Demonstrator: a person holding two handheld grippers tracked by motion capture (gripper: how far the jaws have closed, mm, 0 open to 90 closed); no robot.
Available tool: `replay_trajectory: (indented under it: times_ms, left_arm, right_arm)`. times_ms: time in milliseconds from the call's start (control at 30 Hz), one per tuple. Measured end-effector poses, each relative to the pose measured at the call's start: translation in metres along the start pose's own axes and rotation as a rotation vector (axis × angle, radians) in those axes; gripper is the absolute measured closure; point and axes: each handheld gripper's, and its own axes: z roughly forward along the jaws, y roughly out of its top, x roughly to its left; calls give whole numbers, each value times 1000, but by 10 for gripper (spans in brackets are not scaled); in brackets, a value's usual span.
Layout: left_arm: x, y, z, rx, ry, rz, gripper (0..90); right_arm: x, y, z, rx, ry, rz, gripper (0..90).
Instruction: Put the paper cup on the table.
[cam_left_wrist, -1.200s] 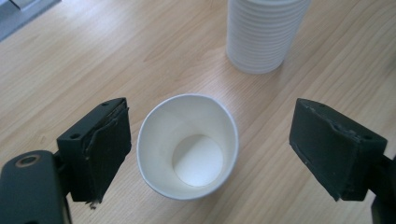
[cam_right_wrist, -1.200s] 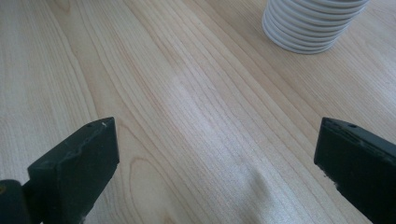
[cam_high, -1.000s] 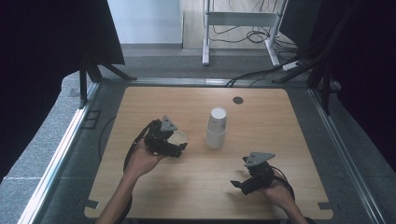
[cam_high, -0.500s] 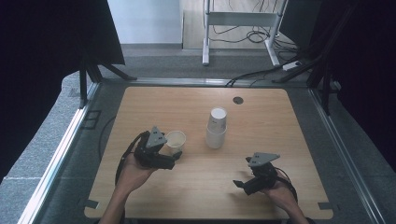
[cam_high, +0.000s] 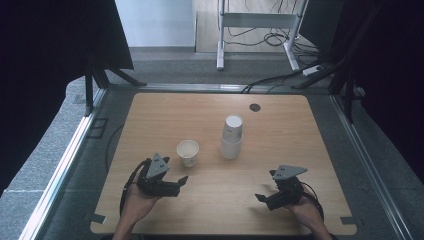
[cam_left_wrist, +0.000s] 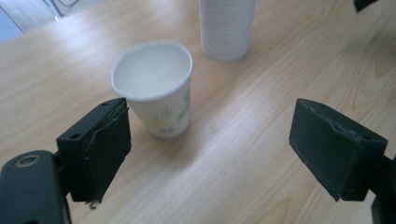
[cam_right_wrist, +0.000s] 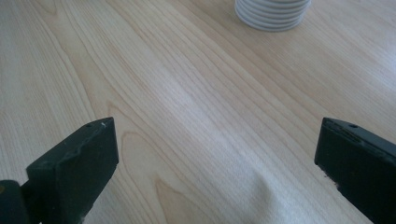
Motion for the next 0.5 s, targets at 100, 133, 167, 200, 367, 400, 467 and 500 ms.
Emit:
replay_trajectory:
  times_ms: [100, 133, 167, 200, 367, 400, 467, 500]
  left_arm:
    - [-2, -11, 3, 17, 7, -16, 129]
    - [-3, -13, 4, 23, 10, -20, 129]
    - [-3, -18, 6, 39, 18, -16, 129]
    - [-4, -20, 6, 50, 23, -16, 129]
    - [-7, -36, 13, 132, 46, -21, 129]
    - [-7, -38, 15, 155, 57, -17, 130]
    - [-7, -42, 17, 198, 69, -1, 130]
    - [-7, -43, 19, 211, 74, -1, 130]
  right_arm:
    - [0, -4, -1, 10, -8, 6, 0]
    - [0, -5, -1, 17, -7, 9, 0]
    - [0, -6, -1, 21, -9, 11, 0]
    - [0, -7, -1, 30, -12, 13, 0]
    - [1, -13, 2, 60, -11, 38, 0]
    - [1, -14, 3, 70, -13, 38, 0]
    - [2, -15, 6, 89, -15, 39, 0]
    - [2, -15, 7, 95, -13, 40, 0]
